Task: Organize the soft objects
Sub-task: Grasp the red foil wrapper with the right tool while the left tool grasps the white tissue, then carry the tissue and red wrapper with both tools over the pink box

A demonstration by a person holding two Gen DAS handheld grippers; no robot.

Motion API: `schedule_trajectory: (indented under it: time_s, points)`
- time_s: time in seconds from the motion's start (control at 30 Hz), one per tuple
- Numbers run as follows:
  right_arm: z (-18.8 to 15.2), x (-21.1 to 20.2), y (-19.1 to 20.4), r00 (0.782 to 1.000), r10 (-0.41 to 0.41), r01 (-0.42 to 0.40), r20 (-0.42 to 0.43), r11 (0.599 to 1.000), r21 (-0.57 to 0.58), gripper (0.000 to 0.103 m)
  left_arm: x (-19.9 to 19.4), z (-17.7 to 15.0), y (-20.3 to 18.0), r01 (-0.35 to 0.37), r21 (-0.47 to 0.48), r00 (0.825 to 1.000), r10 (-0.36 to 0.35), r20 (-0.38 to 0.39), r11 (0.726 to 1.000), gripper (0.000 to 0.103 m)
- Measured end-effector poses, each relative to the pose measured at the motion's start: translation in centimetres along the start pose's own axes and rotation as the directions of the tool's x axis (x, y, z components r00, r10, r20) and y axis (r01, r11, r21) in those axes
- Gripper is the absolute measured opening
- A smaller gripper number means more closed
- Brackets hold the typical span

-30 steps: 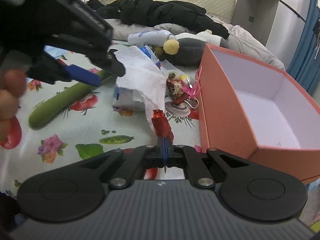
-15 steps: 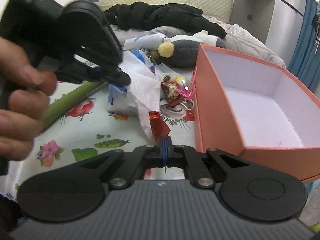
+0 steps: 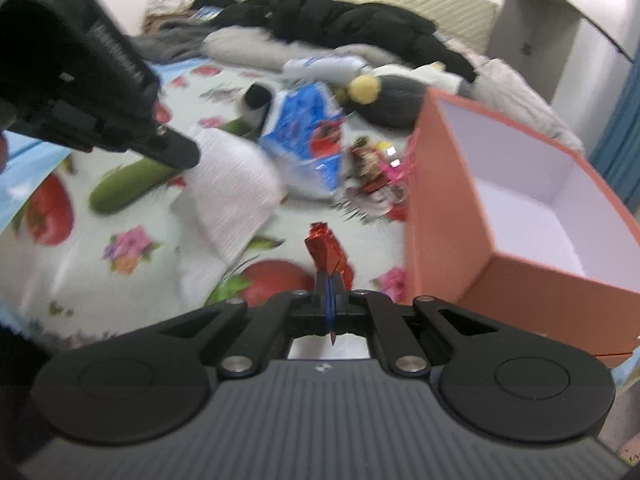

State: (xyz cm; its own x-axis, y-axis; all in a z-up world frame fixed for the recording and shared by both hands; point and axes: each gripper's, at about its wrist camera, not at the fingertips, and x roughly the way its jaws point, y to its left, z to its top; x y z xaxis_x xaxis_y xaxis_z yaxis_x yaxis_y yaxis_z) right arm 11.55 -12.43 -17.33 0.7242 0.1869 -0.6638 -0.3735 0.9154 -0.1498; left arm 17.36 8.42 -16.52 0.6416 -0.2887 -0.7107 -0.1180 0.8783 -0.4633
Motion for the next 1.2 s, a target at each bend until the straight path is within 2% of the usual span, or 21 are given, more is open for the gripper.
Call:
schedule_trajectory:
  time_s: [0.1, 0.27, 0.3, 0.33, 0.37, 0.4, 0.47, 0.5, 0.63, 0.73, 0.83, 1.03, 1.2]
  points:
    - [-0.2, 0.1, 0.8, 0.998, 0.04, -0.041, -0.04, 0.999, -0.021, 0.006, -0.4, -1.0, 2.2, -0.035, -0.022, 0.998, 0.034, -0.047, 0.999, 0.001]
    - [-0.2, 0.2, 1.6, 0.992, 0.084, -0.084, -0.09, 0.996, 0.007, 0.009, -1.1, -1.3, 5.0, -0.07, -0.045, 0.993, 0.065, -0.103, 0.997, 0.002]
    - [-0.2, 0.2, 1.7, 0.991, 0.089, -0.087, -0.099, 0.996, 0.017, 0.016, -1.2, -1.3, 5.3, -0.069, -0.045, 0.991, 0.064, -0.115, 0.997, 0.002]
    - [-0.1, 0.2, 1.7, 0.99, 0.091, -0.089, -0.107, 0.996, 0.028, 0.032, -1.2, -1.2, 5.5, -0.066, -0.041, 0.989, 0.06, -0.132, 0.997, 0.003]
    - [-0.1, 0.3, 1.6, 0.989, 0.092, -0.087, -0.116, 0.995, 0.044, 0.04, -1.2, -1.2, 5.7, -0.063, -0.034, 0.987, 0.057, -0.149, 0.997, 0.012]
    - [0.0, 0.4, 1.5, 0.988, 0.093, -0.086, -0.124, 0.995, 0.06, 0.05, -1.2, -1.2, 5.7, -0.055, -0.025, 0.985, 0.05, -0.163, 0.998, 0.03]
    - [0.0, 0.4, 1.0, 0.987, 0.099, -0.086, -0.13, 0.991, 0.106, 0.056, -1.4, -1.2, 5.3, -0.056, 0.0, 0.986, 0.056, -0.158, 0.998, 0.057]
    - [0.0, 0.5, 0.8, 0.986, 0.103, -0.087, -0.128, 0.988, 0.126, 0.058, -1.6, -1.2, 5.2, -0.062, 0.013, 0.988, 0.064, -0.143, 0.998, 0.06]
    - [0.1, 1.1, 0.5, 0.987, 0.097, -0.074, -0.128, 0.982, 0.172, 0.059, -1.3, -1.0, 4.3, -0.07, 0.048, 0.989, 0.076, -0.125, 0.996, 0.067]
    - [0.0, 2.0, 0.4, 0.989, 0.064, -0.043, -0.133, 0.987, 0.158, 0.059, -0.2, -1.0, 3.5, -0.079, 0.08, 0.99, 0.088, -0.108, 0.994, 0.076]
    - [-0.1, 3.0, 0.2, 0.99, 0.066, -0.048, -0.122, 0.989, 0.14, 0.059, 2.0, -1.1, 3.0, -0.097, 0.095, 0.987, 0.108, -0.121, 0.991, 0.084]
    - [0.0, 4.4, -0.1, 0.994, 0.049, -0.041, -0.094, 0.995, 0.092, 0.059, 5.7, -1.5, 2.3, -0.164, 0.156, 0.973, 0.186, -0.138, 0.974, 0.085]
    - [0.1, 6.1, -0.7, 0.991, 0.097, -0.087, -0.097, 0.991, 0.097, 0.059, 7.3, -1.5, 1.6, -0.208, 0.193, 0.964, 0.234, -0.126, 0.959, 0.085]
